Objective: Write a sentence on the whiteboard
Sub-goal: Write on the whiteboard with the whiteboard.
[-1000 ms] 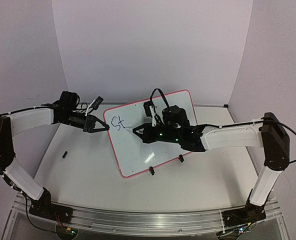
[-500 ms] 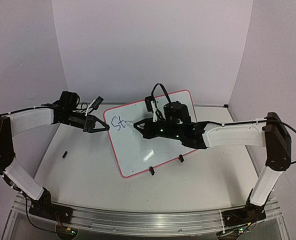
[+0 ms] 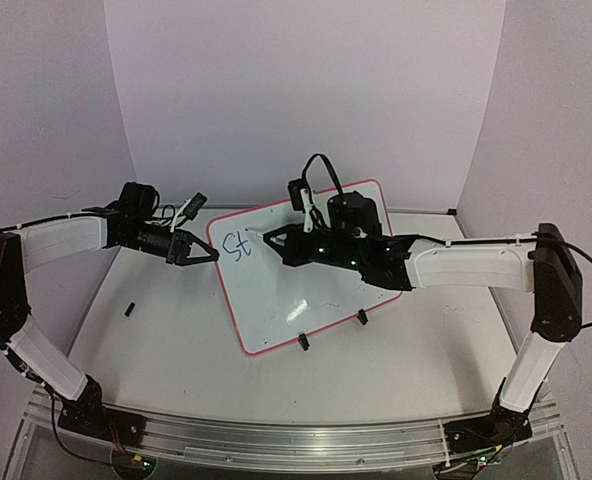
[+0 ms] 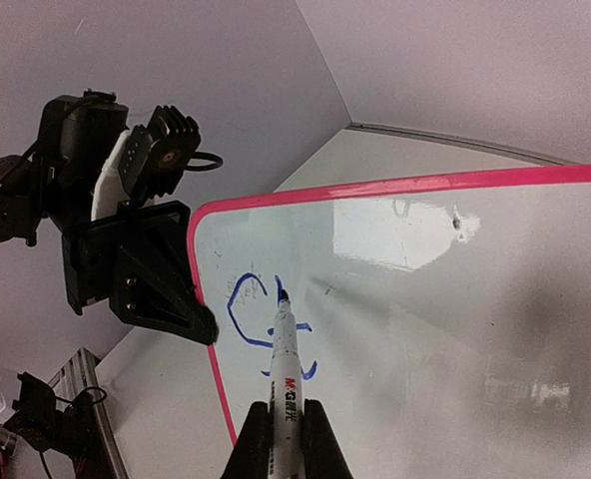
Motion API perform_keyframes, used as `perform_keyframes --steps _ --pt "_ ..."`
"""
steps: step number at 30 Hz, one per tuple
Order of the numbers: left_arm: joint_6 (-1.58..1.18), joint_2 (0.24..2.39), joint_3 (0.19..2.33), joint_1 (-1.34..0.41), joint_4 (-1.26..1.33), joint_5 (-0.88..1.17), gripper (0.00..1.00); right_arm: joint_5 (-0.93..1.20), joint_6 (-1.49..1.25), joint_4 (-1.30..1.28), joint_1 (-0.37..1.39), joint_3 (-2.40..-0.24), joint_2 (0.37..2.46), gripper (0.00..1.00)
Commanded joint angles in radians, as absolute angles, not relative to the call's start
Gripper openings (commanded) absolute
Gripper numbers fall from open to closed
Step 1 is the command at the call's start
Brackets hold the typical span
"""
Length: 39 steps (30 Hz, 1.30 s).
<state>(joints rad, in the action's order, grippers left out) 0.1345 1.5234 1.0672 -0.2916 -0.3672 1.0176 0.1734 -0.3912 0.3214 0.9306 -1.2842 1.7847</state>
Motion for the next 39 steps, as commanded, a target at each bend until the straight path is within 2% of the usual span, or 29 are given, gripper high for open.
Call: perform_keyframes --steps 1,22,39 --pt "0.206 1.496 1.105 -0.295 -0.354 0.978 0.00 0.165 -0.385 0.337 0.927 -1.324 1.808 0.00" --pt "0.207 1.493 1.106 -0.295 -0.355 0.979 0.00 0.116 -0.399 0.287 0.923 -1.323 1.821 0.00" --pt "0.208 1.488 1.106 -0.295 -0.356 0.979 0.00 0.117 -0.435 0.285 0.922 -1.212 1.768 0.00"
